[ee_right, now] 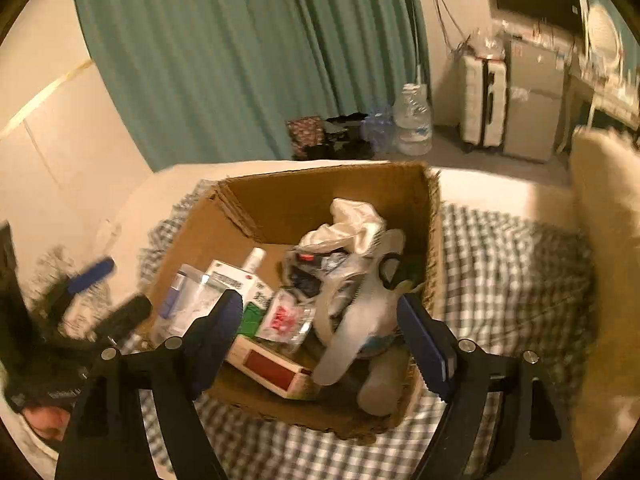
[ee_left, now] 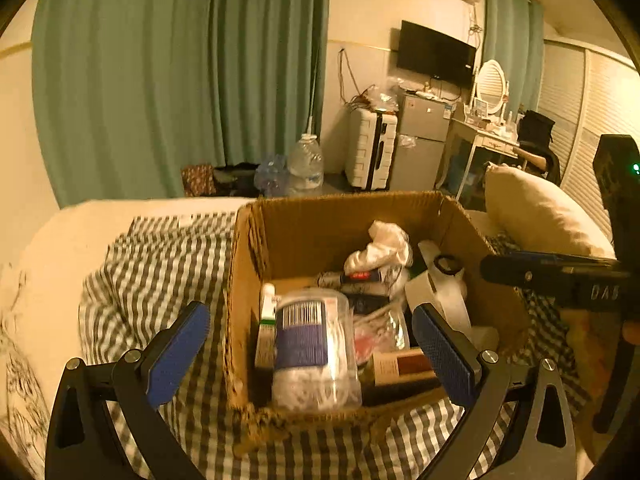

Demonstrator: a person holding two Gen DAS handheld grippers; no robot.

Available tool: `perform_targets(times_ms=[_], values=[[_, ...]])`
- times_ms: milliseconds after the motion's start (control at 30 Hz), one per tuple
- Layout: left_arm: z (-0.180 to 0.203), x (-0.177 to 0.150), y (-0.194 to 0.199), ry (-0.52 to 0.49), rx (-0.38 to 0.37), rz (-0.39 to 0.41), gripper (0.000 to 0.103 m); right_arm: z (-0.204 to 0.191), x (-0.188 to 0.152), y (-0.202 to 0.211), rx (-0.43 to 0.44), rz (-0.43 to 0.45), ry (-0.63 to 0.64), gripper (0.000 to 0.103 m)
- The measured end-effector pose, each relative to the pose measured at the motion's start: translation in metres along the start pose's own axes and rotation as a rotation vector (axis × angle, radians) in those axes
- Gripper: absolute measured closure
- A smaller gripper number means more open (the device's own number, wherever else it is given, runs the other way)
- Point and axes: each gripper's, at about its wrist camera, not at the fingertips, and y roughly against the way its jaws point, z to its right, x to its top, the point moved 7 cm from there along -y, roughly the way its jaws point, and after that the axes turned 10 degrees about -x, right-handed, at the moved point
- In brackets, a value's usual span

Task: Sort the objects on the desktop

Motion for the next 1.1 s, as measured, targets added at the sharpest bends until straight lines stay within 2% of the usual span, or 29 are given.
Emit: perform_targets(times_ms=[67,167,267,333,433,500,600,700,833,1100], values=[[-0.001,-0.002,0.003,0.024,0.008,0.01,0.0,0.002,0.0,-0.001,0.043,-0.009,-0.04,0.023],[-0.004,-0.003,0.008,0.088,0.007,0.029,0.0,0.009,0.0,0.014,0.045,0.032,-0.094,0.021],[-0.003,-0.007,0.011,0.158,-0.006,0.061,0.0,0.017,-0.013,0.029,-0.01,0.059,-0.099,0.013],[0.003,-0.011,0.011,0.178,0.003,0.082,0.0,0.023,-0.023,0.035,-0.077,0.065,-0.084,0.011],[0.015,-0.019,0.011,0.143,0.051,0.091,0.0,0.03,-0.035,0.04,-0.144,0.041,-0.083,0.008],[0.026,-0.023,0.012,0.07,0.072,0.096,0.0,0.032,-0.044,0.042,-0.158,0.023,-0.103,0.003],[0.039,-0.03,0.012,0.008,0.048,0.072,0.0,0.032,-0.062,0.048,-0.173,0.025,-0.131,0.0],[0.04,-0.033,0.011,0.011,0.029,0.062,0.0,0.029,-0.077,0.045,-0.204,0.022,-0.124,0.0],[0.035,-0.038,0.009,0.002,0.048,0.055,0.0,0.028,-0.088,0.04,-0.271,0.04,-0.095,0.0],[0.025,-0.042,0.004,0.032,0.048,0.052,0.0,0.028,-0.094,0.03,-0.303,0.034,-0.069,0.0]])
